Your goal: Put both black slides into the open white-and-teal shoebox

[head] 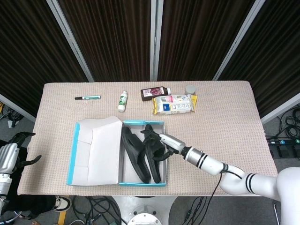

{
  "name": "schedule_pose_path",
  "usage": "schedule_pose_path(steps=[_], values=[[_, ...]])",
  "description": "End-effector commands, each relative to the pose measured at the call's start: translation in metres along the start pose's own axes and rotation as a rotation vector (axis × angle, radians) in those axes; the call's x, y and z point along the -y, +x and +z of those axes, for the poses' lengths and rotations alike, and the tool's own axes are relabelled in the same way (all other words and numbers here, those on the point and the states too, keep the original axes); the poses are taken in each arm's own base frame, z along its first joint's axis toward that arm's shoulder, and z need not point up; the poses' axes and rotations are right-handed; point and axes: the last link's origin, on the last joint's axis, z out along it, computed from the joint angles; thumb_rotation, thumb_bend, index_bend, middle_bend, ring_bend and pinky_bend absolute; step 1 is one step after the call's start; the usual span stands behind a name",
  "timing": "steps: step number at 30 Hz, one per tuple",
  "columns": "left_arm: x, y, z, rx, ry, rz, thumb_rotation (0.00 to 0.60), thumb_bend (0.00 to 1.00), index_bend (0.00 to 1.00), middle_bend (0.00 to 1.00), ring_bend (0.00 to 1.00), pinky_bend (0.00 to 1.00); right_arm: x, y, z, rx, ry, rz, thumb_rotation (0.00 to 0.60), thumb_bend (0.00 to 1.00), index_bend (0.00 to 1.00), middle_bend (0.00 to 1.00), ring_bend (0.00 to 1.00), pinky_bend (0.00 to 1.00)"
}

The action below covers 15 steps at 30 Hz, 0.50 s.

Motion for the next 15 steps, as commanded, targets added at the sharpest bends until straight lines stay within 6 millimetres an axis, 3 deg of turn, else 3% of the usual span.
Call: schedule_pose_path(steps=[1,15], values=[[0.0010,0.0001,-0.0007,-0.001,0.002,-0.001,0.600,0.17,0.24,0.22,0.13,0.22,-0.0035,-0.0029,0.0018,0.011,-0.012,-0.014,0.600,0.17,0.07,0.28,0.16,0.31],[0.0033,-0.0004,-0.0011,-0.003,0.003,-0.008,0.600,0.17,0.24,0.22,0.13,0.22,-0.0114,-0.0075,0.0039,0.045,-0.065,-0.098,0.600,0.17,0.07,0.28,0.17,0.32]])
